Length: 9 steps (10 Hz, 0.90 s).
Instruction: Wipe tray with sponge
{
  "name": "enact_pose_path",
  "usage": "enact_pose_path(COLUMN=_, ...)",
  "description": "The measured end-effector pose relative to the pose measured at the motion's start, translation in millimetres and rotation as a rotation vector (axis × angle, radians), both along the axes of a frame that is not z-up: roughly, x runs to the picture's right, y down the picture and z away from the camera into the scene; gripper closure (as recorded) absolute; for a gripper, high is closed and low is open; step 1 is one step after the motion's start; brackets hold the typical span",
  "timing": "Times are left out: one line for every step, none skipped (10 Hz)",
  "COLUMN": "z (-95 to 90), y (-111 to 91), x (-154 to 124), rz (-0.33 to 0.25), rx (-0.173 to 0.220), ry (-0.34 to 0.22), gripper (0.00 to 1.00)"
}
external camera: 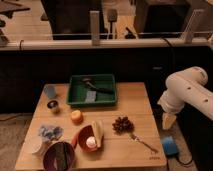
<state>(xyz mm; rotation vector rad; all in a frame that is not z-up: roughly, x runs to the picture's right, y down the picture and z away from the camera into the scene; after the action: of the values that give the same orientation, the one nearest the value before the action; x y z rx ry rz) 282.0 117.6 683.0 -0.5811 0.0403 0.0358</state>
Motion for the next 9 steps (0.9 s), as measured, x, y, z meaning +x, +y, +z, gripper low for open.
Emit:
enact_pose_path(z=1.3, y=0, x=-13, rz=-0.028, rx=0.002, ry=-0.015, gripper=0.2)
enact_pose_path(z=2.1, y=0, x=-27, rz=-0.048, rx=0.003, ry=-0.024, gripper=0.2)
enact_pose_path(z=3.1, y=1, x=-41, rz=-0.067, rx=0.005, ry=-0.034, gripper=0.2)
enact_pose_path(z=3.3, y=1, x=-50, rz=-0.08, rx=0.006, ry=-0.041, gripper=0.2)
enact_pose_path(z=3.6, y=0, x=-54, rz=-0.096, rx=0.011, ry=-0.047, gripper=0.2)
enact_pose_path(z=4.0, y=-1, x=-56, rz=-0.105, rx=0.014, ry=-0.048, gripper=0.2)
enact_pose_path(z=3.4, y=-4, x=-61, rz=-0.117, rx=0.02, ry=-0.051, gripper=0.2)
enact_pose_path(z=2.7, y=-7, x=-73, rz=-0.126, rx=0.024, ry=-0.054, gripper=0.2)
enact_pose_path(z=2.7, y=-11, x=-86, rz=-0.137, rx=0.032, ry=-0.056, gripper=0.2)
